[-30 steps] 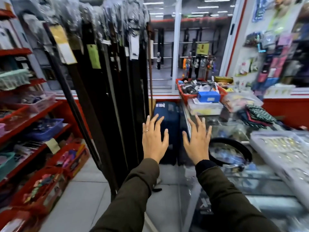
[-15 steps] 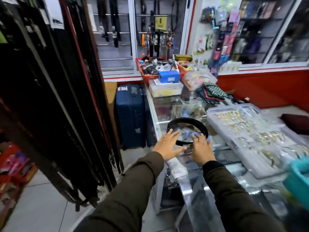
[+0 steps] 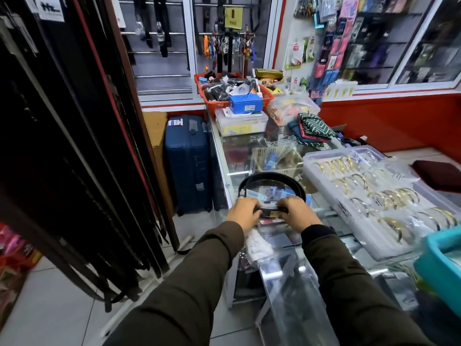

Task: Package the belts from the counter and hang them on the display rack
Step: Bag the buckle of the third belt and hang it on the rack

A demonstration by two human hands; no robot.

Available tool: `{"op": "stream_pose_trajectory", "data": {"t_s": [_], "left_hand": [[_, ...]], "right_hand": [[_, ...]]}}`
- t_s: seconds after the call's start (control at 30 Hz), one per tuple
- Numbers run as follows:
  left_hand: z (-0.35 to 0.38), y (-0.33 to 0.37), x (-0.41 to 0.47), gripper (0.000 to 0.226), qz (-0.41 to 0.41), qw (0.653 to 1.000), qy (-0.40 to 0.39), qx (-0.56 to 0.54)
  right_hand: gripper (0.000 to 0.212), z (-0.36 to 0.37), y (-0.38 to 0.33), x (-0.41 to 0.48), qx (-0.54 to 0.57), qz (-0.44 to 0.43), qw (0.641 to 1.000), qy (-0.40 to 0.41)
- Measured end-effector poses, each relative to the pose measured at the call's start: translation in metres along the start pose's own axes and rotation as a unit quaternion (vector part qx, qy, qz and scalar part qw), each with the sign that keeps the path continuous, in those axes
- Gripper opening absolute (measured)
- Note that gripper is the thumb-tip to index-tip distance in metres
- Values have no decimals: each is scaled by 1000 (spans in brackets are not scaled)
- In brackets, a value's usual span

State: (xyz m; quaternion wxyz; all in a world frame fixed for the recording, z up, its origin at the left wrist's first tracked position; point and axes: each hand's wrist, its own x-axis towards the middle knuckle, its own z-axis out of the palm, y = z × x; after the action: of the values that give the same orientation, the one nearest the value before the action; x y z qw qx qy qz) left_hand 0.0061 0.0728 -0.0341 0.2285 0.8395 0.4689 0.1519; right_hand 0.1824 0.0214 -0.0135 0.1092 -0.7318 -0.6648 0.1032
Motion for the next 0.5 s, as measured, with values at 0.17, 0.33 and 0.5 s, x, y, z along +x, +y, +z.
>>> {"op": "stream_pose_trajectory", "data": {"t_s": [0.17,0.33,0.5], "left_hand": [[-15,-17,-20,24,-10,999,41,-24],[-40,-40,-52,21,-2,994,102,-27],[-69,-67,-92,24,11,980,194,-42]], "right_hand": [[21,-4,-24,-3,11,-42,999,-26],[26,-6,-60,-6,53,-86,995,-23],[17,-12,-106,-8,97,-153,983,-27]]}}
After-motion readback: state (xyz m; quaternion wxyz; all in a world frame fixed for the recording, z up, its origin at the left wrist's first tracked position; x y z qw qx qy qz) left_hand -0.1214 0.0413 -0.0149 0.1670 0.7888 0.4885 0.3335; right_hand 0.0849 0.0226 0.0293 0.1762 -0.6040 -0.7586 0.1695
